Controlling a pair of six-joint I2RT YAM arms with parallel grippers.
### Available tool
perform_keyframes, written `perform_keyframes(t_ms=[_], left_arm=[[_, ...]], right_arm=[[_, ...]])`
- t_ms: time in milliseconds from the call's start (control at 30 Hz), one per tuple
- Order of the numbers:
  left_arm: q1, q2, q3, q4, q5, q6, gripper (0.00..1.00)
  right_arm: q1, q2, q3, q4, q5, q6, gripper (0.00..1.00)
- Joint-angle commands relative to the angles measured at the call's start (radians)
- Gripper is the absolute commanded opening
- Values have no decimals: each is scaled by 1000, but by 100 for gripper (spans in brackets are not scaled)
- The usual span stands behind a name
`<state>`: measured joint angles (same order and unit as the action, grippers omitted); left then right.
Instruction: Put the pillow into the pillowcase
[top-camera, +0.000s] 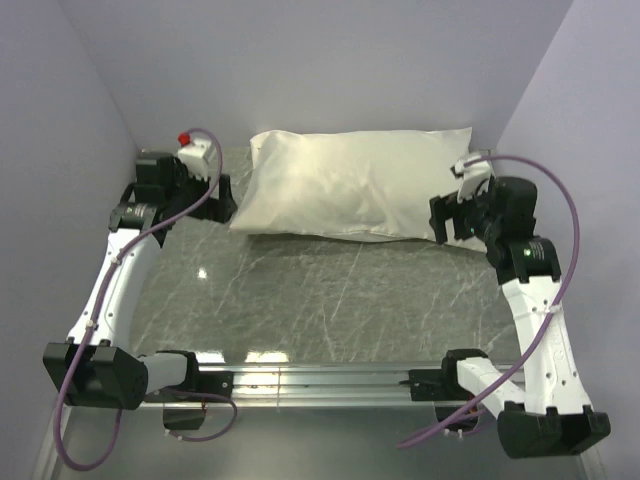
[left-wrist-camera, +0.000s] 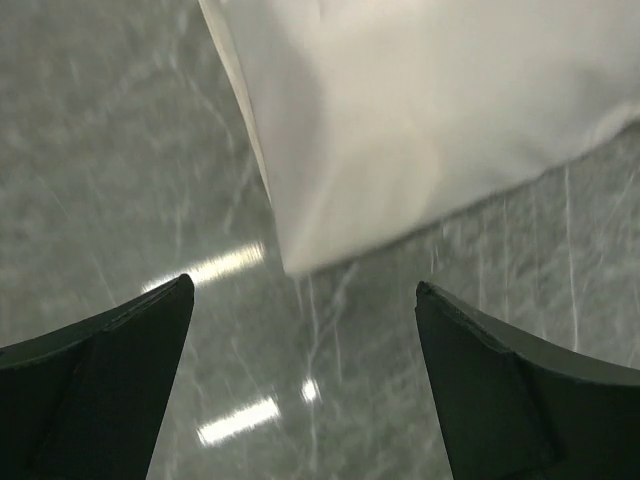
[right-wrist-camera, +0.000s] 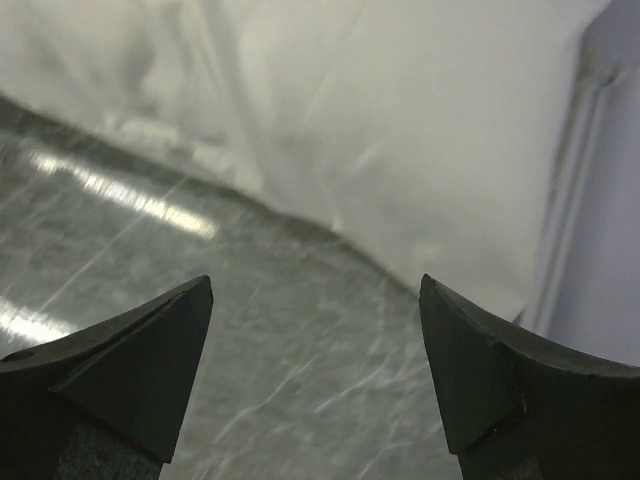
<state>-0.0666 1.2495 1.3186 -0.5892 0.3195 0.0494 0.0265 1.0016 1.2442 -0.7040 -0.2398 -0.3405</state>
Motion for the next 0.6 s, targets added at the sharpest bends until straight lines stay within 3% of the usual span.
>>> perform_keyframes(t_ms=[0,267,567], left_arm=[[4,-90,-126,-43,10,9,99],[4,-166,-335,26,-43,-6,99],[4,-159,-341,23,-22,-16,99]], right_arm=[[-7,-92,-116,-74,-53,113,91],[-8,-139,-262,-65,28,192,91],[-8,-182,-312,-58,27,212,91]])
